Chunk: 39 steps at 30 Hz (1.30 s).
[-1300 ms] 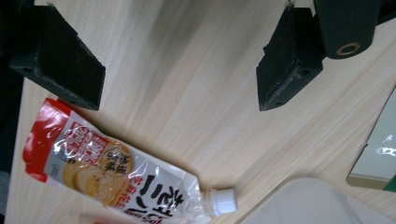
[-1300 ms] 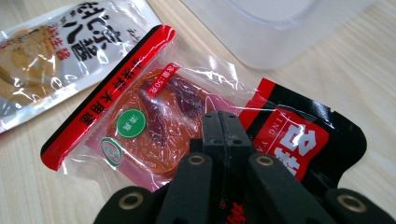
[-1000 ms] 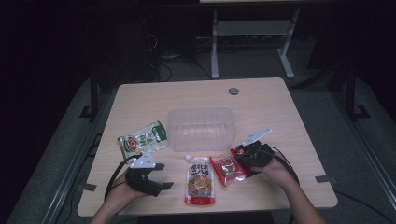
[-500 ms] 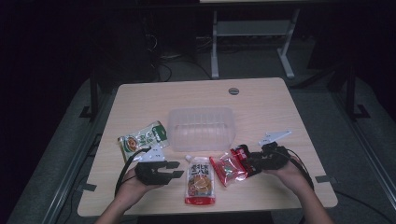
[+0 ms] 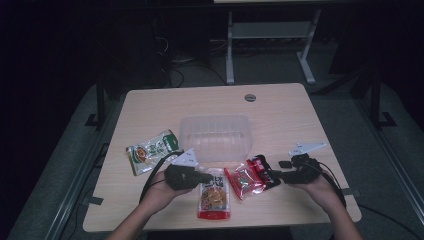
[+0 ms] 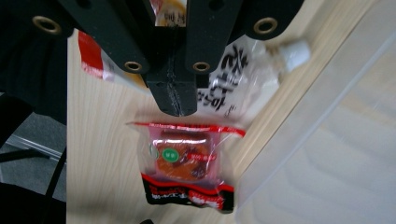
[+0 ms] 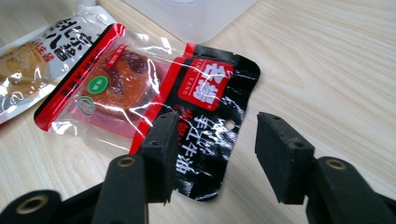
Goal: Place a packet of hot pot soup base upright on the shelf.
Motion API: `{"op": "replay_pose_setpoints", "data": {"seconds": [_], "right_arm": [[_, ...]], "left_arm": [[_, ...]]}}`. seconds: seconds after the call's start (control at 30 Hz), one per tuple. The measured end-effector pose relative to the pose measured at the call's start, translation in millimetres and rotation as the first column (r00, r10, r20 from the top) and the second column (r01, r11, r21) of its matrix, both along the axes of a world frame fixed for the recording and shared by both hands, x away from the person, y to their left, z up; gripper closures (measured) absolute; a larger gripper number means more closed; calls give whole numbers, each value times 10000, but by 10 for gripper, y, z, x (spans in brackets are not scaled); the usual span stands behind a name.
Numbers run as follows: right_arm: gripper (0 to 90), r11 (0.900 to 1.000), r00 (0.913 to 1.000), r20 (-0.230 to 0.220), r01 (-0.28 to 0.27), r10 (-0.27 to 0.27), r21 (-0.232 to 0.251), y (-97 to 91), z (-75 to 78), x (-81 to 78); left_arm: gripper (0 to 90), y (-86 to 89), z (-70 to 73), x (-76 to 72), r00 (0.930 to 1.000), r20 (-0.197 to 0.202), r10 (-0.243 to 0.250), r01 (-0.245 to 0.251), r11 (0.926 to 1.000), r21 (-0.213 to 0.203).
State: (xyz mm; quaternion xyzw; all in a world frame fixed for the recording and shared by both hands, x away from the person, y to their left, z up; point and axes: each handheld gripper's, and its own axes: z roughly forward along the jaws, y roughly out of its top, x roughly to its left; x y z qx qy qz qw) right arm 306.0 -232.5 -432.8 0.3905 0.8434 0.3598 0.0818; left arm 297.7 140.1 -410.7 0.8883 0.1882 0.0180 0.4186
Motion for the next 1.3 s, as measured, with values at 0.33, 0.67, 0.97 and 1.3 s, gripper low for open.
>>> {"op": "replay_pose_setpoints", "data": {"seconds": [0.33, 0.67, 0.97, 1.3], "right_arm": [[419, 9992, 9993, 108, 354, -356, 160, -43, -25, 23], [395, 9987, 9990, -55, 441, -440, 258, -28, -65, 30], [388, 9985, 9988, -89, 478, -476, 247, -44, -66, 29], [380, 9982, 9987, -47, 506, -504, 327, -54, -69, 29]], "left_arm": [[897, -389, -63, 154, 9988, 7, -500, 500, 9987, 34], [897, -674, -258, 255, 9978, 6, -661, 661, 9969, 433], [896, -690, -381, 243, 9980, -45, -623, 625, 9935, 948], [897, -676, -431, 219, 9974, -105, -715, 723, 9899, 1222]]}}
